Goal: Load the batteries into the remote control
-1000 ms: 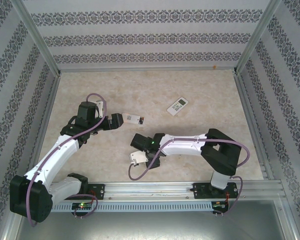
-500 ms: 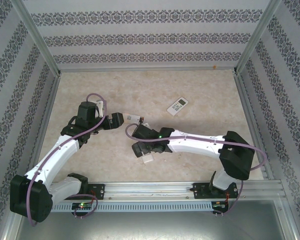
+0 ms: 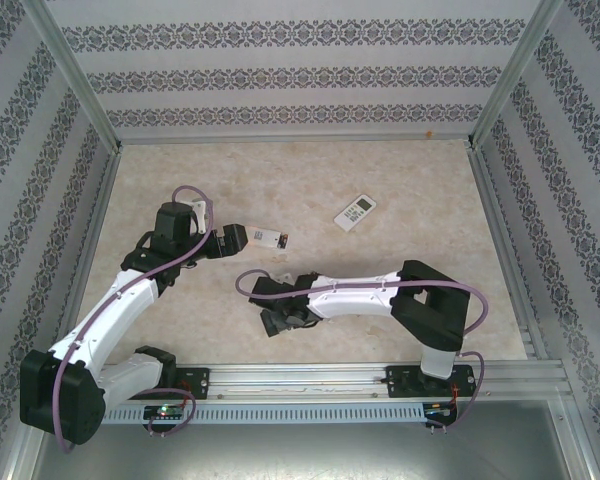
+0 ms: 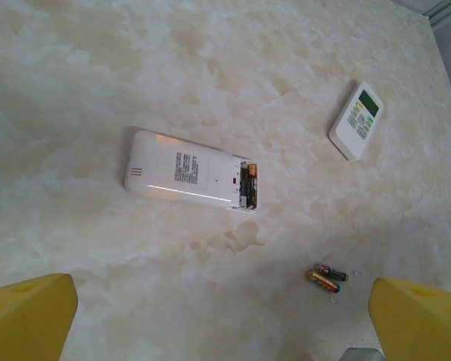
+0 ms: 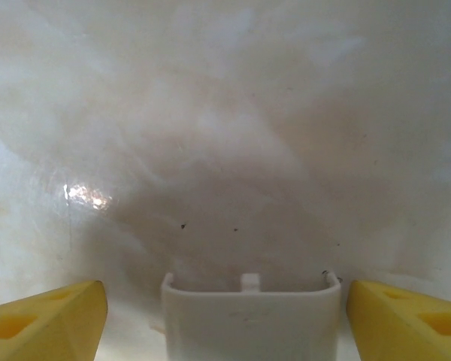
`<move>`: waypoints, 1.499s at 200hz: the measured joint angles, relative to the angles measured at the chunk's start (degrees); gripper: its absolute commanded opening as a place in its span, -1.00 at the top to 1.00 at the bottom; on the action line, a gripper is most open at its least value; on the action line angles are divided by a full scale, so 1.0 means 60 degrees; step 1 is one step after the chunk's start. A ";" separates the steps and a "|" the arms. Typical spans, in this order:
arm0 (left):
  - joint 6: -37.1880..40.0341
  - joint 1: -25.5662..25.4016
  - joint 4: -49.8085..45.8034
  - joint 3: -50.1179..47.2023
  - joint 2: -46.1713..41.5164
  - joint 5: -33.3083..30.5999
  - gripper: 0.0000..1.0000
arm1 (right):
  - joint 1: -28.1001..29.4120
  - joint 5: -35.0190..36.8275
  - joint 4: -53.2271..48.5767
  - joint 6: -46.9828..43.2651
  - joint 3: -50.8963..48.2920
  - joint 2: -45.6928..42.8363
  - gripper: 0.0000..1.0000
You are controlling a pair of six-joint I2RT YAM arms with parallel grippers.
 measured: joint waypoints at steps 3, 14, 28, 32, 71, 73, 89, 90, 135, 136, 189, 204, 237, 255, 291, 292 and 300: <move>0.0000 0.0000 0.0000 0.0007 0.0000 -0.0004 -1.00 | -0.0004 -0.0004 0.0007 -0.0004 -0.0018 0.0000 -0.58; 0.0000 0.0000 0.0000 0.0015 0.0000 0.0000 -1.00 | -0.0040 -0.0022 0.0058 0.0044 -0.0087 0.0000 -0.52; 0.0000 0.0000 -0.0007 0.0015 0.0000 -0.0004 -1.00 | -0.0066 -0.0022 0.0109 0.0073 -0.0168 -0.0036 -0.46; 0.0000 0.0000 -0.0011 0.0015 0.0000 0.0000 -1.00 | -0.0066 -0.0025 0.0109 0.0080 -0.0186 -0.0058 -0.44; 0.0000 0.0000 -0.0011 0.0015 0.0000 0.0004 -1.00 | -0.0047 -0.0095 0.0215 0.0055 -0.0441 -0.0295 -0.62; 0.0000 0.0000 -0.0007 0.0015 0.0004 0.0004 -1.00 | -0.0040 -0.0117 0.0240 0.0015 -0.0474 -0.0317 -0.63; -0.0004 0.0000 -0.0007 0.0015 0.0004 0.0004 -1.00 | -0.0040 -0.0244 0.0313 -0.0080 -0.0674 -0.0492 -0.55; 0.0000 0.0000 -0.0011 0.0015 0.0004 0.0004 -1.00 | -0.0040 -0.0244 0.0313 -0.0084 -0.0681 -0.0495 -0.55; -0.0004 0.0000 -0.0011 0.0018 0.0011 0.0022 -1.00 | -0.0080 -0.0153 0.0120 -0.0670 -0.0725 -0.0506 -0.08; -0.0004 0.0000 -0.0011 0.0018 0.0015 0.0025 -1.00 | -0.0091 -0.0160 0.0120 -0.0710 -0.0718 -0.0506 -0.07; -0.0007 0.0000 -0.0688 0.0780 0.0084 0.0266 -1.00 | -0.0834 -0.0466 0.0000 -0.2871 -0.0579 -0.1268 0.14; -0.0007 0.0000 -0.0867 0.0998 0.0066 0.0295 -1.00 | -0.1574 -0.0546 0.0080 -0.4244 -0.0401 -0.1931 0.15; -0.0007 0.0000 -0.1209 0.1308 0.0029 0.0313 -1.00 | -0.2914 -0.0619 0.0463 -0.7865 0.0368 -0.2492 0.16; -0.0007 0.0000 -0.1311 0.1530 0.0120 0.0331 -1.00 | -0.3563 -0.1082 0.0452 -0.9664 0.1268 -0.1909 0.16; -0.0004 0.0000 -0.1330 0.1756 0.0415 0.0364 -1.00 | -0.4747 -0.2634 0.0091 -1.1744 0.2991 -0.0219 0.15; -0.0004 0.0000 -0.1326 0.1756 0.0419 0.0364 -1.00 | -0.4779 -0.2699 0.0084 -1.1774 0.3053 -0.0149 0.15; -0.0004 0.0000 -0.1333 0.1756 0.0437 0.0364 -1.00 | -0.4943 -0.2980 0.0011 -1.1967 0.3340 0.0193 0.14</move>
